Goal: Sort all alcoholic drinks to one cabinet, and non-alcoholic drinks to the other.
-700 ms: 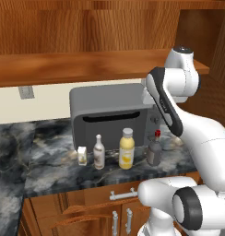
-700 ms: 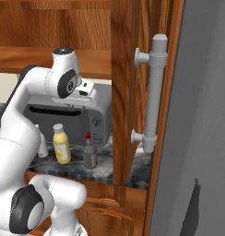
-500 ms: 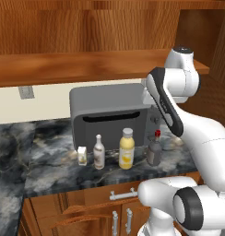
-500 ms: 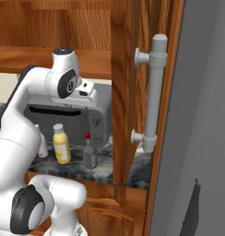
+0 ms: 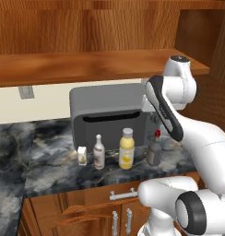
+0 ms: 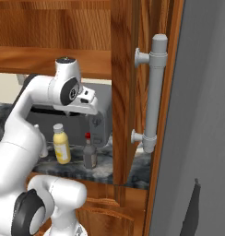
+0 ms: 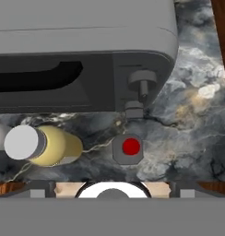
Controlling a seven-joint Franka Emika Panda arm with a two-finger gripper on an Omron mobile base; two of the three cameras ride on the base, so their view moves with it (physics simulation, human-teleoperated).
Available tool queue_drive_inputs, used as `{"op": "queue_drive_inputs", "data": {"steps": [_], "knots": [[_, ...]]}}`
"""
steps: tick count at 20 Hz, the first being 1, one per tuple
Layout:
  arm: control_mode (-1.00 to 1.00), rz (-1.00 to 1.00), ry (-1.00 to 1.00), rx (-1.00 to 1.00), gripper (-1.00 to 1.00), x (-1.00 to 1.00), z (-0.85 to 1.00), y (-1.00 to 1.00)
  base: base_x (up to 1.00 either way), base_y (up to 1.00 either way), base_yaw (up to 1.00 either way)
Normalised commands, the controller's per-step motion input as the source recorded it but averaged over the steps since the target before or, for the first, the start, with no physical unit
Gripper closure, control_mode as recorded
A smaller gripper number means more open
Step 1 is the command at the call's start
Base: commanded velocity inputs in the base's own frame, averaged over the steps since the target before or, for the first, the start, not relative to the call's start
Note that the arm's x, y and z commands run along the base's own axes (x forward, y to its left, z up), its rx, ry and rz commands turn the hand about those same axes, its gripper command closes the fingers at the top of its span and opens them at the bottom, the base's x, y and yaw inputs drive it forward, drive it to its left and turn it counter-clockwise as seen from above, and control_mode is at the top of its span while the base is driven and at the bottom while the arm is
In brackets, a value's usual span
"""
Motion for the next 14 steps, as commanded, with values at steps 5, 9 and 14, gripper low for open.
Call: {"op": "queue_drive_inputs", "data": {"steps": [5,9,14], "knots": [[-1.0,0.0,0.0,0.0,-1.0,-0.01,-0.37,0.0,0.0,0.0,0.0],[-1.0,0.0,0.0,0.0,-1.0,-0.17,-0.26,0.0,0.0,0.0,0.0],[-1.0,0.0,-0.04,0.0,-1.0,-0.34,-0.18,0.0,0.0,0.0,0.0]]}}
